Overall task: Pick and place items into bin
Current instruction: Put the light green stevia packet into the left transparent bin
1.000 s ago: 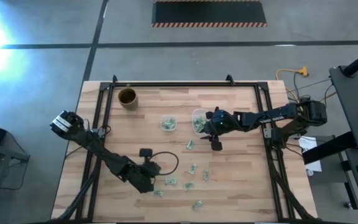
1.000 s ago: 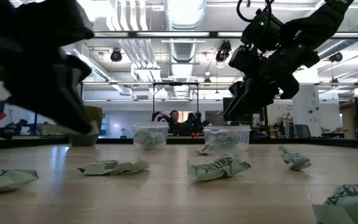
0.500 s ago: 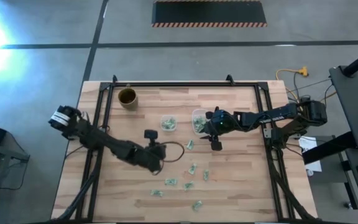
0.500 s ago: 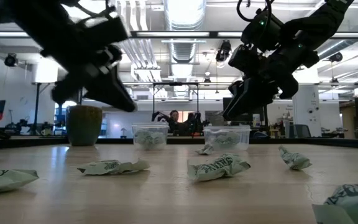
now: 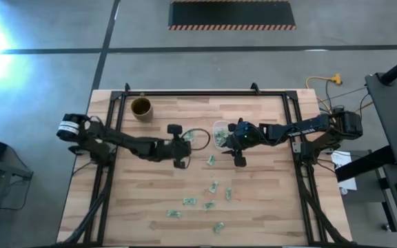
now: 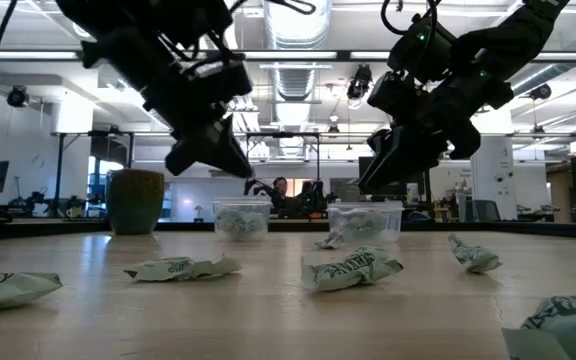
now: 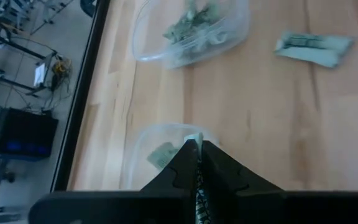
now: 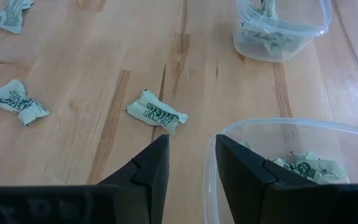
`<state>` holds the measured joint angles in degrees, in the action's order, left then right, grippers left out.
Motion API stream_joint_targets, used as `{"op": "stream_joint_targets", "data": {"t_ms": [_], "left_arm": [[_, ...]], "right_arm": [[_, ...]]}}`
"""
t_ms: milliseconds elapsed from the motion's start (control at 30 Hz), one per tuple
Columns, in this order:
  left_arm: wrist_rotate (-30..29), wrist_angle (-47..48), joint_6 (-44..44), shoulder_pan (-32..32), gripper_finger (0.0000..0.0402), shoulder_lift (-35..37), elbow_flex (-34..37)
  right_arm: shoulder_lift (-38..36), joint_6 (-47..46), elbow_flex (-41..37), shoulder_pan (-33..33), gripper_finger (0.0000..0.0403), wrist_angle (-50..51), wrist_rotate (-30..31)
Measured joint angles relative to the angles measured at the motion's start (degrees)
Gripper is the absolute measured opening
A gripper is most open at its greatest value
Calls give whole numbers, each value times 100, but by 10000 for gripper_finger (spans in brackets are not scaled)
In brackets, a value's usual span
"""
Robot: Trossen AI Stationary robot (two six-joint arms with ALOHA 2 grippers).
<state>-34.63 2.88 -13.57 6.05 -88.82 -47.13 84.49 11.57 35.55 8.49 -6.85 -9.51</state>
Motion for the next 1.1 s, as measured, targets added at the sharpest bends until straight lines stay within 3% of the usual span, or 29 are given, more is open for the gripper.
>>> {"op": "stream_joint_targets", "data": {"t_ms": [600, 733, 1100], "left_arm": [[1063, -587, -240, -1321, 1, 1, 60], [1338, -726, -217, -1437, 1, 1, 71], [1355, -798, -185, -1445, 1, 1, 113]], "right_arm": [[0, 0, 0, 0, 121, -44, -1], [0, 0, 0, 0, 121, -66, -1], [0, 0, 0, 0, 121, -70, -1]]}}
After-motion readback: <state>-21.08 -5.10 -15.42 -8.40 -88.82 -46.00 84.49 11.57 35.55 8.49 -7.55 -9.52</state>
